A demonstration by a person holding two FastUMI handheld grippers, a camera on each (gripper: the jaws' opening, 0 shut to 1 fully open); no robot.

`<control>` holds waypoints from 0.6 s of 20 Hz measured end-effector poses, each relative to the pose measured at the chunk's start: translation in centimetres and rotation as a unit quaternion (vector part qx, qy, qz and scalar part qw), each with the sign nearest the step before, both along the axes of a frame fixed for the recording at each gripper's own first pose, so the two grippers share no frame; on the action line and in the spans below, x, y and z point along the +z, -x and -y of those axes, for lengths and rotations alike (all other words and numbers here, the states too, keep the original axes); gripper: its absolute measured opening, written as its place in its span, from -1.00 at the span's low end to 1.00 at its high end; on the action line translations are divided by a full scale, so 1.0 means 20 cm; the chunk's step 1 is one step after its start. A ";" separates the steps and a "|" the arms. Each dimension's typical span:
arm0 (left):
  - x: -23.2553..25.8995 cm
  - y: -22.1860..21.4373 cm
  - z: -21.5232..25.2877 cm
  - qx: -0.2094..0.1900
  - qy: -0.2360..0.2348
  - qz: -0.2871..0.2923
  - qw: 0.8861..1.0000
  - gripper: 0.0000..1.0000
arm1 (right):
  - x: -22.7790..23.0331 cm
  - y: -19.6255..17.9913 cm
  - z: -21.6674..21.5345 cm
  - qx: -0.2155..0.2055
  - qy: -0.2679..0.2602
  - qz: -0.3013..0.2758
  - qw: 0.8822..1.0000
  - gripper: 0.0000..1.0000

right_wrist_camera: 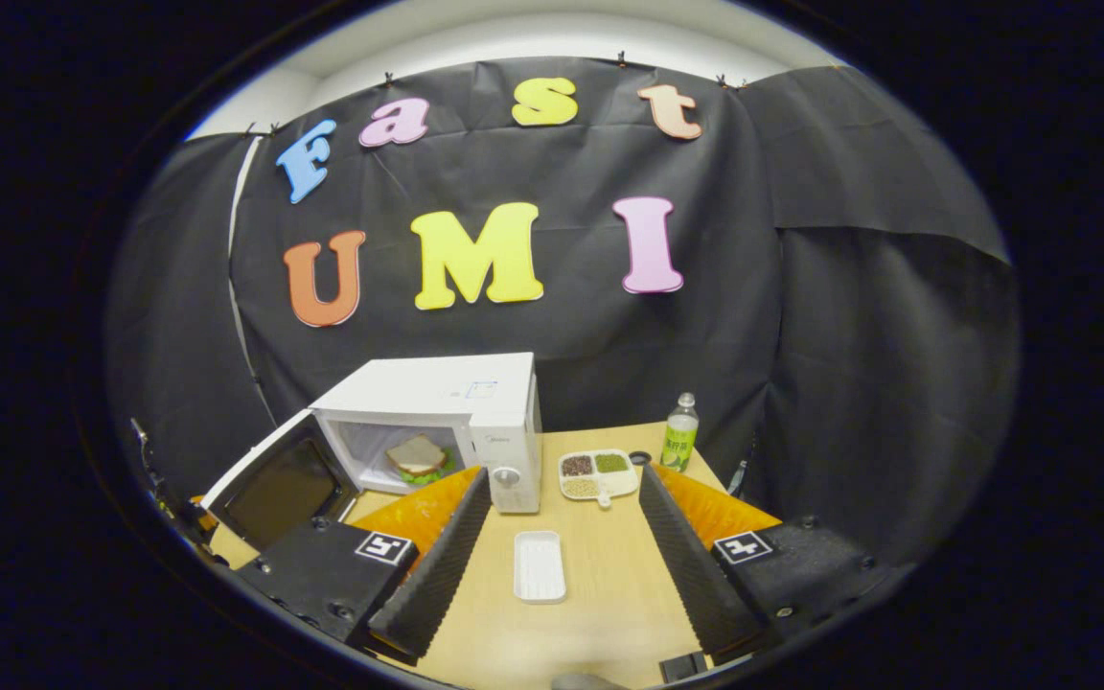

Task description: Open the microwave oven with the left hand, put the food in, and close the microwave oven.

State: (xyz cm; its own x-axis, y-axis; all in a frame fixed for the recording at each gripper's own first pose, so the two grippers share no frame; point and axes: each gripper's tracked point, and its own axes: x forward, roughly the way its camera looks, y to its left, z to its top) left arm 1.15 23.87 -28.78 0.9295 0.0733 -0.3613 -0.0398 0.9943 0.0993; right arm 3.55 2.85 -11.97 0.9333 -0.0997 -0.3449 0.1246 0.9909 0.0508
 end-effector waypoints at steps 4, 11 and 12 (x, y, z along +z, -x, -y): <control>0.00 0.00 0.18 -0.035 0.002 -0.006 0.999 -1.00 | -0.02 0.01 0.06 -0.006 -0.009 -0.003 1.000 0.99; 0.03 -0.03 0.61 -0.095 0.011 -0.007 0.995 -1.00 | -0.05 0.01 0.19 -0.001 -0.012 -0.009 1.000 0.99; 0.03 -0.05 0.68 -0.104 0.011 -0.007 0.994 -1.00 | -0.04 0.01 0.21 0.001 -0.014 -0.010 1.000 0.99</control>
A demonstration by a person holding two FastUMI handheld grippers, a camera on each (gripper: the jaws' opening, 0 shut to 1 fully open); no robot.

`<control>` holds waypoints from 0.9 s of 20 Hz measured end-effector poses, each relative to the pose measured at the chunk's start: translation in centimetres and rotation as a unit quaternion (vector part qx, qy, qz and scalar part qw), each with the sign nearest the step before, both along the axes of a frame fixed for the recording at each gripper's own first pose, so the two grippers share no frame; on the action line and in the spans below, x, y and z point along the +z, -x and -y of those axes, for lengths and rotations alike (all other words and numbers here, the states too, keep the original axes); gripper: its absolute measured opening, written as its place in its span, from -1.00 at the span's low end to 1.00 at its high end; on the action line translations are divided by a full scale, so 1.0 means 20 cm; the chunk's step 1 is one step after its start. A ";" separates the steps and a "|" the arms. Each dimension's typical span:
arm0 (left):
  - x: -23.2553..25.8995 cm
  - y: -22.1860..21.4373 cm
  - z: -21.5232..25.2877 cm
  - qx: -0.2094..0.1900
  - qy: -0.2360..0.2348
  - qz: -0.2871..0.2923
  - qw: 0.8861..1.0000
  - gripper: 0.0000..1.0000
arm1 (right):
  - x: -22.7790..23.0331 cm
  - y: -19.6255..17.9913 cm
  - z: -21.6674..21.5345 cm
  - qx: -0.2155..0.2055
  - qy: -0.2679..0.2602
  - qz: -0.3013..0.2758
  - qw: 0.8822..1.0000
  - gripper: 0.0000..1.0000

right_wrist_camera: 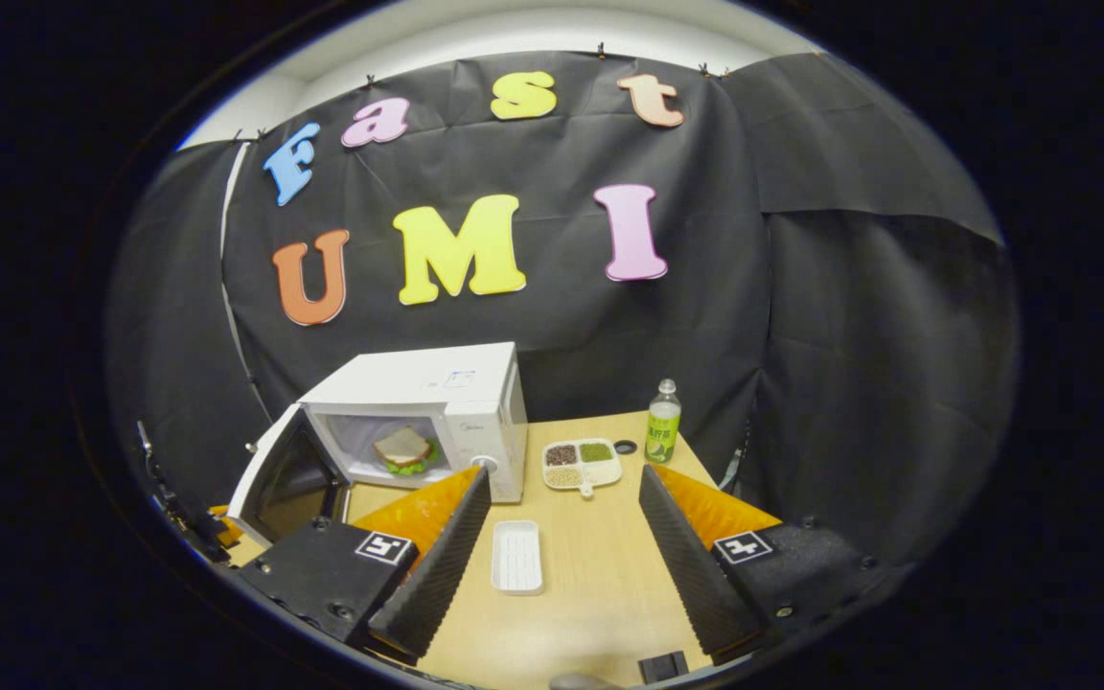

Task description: Open the microwave oven with the left hand, put the food in, and close the microwave oven.

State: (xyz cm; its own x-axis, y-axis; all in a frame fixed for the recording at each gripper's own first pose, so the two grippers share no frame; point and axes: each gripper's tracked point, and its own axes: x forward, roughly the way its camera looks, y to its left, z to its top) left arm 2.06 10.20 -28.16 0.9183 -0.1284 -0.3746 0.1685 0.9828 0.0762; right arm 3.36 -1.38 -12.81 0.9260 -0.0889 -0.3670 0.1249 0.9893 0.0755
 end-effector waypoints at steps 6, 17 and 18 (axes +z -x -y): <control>0.02 -0.12 0.41 -0.053 0.009 0.003 0.999 -1.00 | 0.01 0.00 0.18 -0.002 0.012 -0.003 1.000 0.99; -0.02 -0.49 0.87 -0.107 0.000 0.004 0.994 -1.00 | -0.02 0.02 0.48 -0.030 0.024 -0.011 0.999 0.99; -0.03 -0.53 0.89 -0.107 0.002 0.004 0.994 -1.00 | -0.02 0.02 0.51 -0.033 0.025 -0.011 0.999 0.99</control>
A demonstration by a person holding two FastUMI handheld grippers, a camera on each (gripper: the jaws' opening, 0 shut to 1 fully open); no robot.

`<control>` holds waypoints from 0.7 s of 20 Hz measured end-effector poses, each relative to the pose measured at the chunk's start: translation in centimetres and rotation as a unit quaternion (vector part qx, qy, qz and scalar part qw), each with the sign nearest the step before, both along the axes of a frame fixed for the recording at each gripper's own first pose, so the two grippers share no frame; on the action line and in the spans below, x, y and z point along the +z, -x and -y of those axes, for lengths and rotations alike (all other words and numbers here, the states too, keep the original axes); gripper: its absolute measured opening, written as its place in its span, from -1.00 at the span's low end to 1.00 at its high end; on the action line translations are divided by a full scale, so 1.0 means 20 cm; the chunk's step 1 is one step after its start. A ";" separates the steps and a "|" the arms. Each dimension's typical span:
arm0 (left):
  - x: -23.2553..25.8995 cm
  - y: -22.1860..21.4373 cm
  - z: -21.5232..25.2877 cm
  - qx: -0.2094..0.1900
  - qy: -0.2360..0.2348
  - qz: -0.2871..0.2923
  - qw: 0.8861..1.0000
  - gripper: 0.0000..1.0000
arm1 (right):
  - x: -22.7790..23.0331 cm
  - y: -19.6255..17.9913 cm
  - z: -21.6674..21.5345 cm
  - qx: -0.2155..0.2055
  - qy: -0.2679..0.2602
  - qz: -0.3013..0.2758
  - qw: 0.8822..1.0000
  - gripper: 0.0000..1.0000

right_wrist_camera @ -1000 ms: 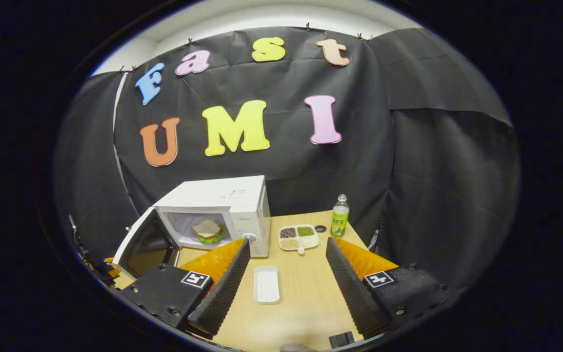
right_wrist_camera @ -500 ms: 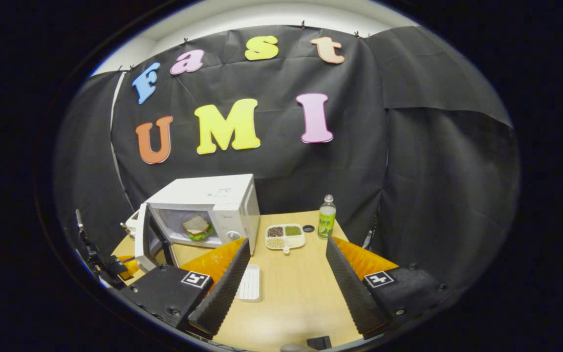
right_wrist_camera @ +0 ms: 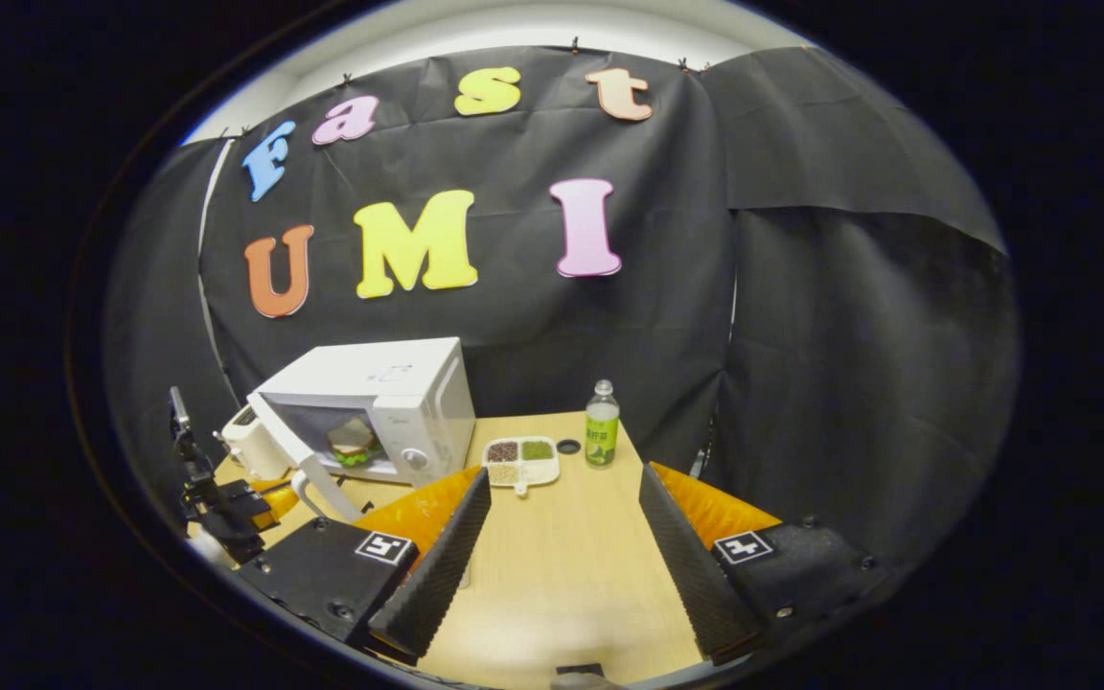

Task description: Open the microwave oven with the left hand, put the food in, and close the microwave oven.

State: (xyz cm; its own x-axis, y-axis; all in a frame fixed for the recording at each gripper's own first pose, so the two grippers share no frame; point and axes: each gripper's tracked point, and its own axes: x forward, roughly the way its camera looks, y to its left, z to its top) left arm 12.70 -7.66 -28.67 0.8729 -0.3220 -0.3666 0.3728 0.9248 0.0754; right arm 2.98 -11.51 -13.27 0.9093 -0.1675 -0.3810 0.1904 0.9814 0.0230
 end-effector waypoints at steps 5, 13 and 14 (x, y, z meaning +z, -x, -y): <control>-0.03 -0.20 0.02 0.018 -0.006 0.000 1.000 -1.00 | -0.03 -0.01 0.10 -0.020 0.001 -0.008 1.000 0.99; -0.08 -0.38 0.08 0.035 0.001 -0.008 0.999 -1.00 | -0.09 -0.04 0.16 -0.035 -0.004 -0.023 0.999 0.99; -0.09 -0.40 0.10 0.035 0.004 -0.011 0.999 -1.00 | -0.10 -0.05 0.16 -0.036 -0.004 -0.025 0.999 0.99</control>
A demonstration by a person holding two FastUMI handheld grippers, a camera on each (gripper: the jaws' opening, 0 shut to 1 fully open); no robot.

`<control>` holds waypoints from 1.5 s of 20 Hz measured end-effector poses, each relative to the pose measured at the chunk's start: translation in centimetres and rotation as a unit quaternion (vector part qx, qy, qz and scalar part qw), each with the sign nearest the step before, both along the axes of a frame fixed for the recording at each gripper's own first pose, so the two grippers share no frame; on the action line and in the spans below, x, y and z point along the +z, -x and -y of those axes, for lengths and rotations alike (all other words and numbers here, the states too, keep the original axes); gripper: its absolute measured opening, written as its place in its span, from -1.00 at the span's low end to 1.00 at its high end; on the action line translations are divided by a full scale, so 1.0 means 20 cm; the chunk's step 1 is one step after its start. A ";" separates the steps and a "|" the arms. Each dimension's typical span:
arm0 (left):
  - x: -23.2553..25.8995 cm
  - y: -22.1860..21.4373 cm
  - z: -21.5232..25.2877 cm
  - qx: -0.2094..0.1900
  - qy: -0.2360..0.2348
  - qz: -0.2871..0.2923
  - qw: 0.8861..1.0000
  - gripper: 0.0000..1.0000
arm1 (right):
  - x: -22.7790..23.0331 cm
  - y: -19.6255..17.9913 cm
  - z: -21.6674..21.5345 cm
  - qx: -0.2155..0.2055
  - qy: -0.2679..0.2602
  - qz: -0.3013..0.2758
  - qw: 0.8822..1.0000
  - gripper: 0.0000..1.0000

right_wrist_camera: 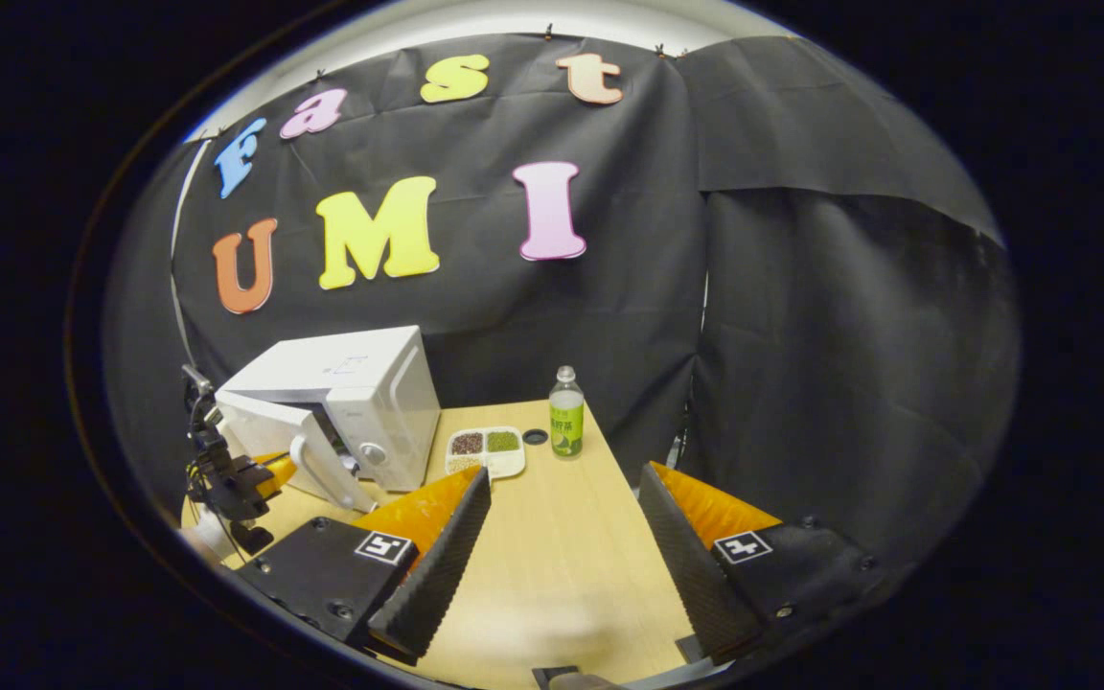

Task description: Open the microwave oven with the left hand, put the food in, and close the microwave oven.

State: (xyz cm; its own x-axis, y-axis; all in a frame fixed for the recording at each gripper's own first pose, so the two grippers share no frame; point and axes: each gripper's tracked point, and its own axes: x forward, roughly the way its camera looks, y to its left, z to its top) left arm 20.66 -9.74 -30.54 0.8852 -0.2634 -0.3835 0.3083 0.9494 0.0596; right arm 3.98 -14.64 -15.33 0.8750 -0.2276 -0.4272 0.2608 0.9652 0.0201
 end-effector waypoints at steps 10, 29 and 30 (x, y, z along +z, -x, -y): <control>-0.01 -0.15 0.07 0.011 0.035 -0.013 0.999 -1.00 | -0.01 0.00 -0.02 -0.011 0.000 -0.005 1.000 0.83; 0.24 0.04 -0.03 0.036 -0.004 0.005 0.999 -1.00 | 0.13 -0.08 -0.41 0.060 -0.010 0.028 0.998 0.99; 0.26 0.08 0.00 0.026 -0.003 0.002 1.000 -0.88 | 0.15 -0.09 -0.45 0.067 -0.012 0.033 0.997 0.99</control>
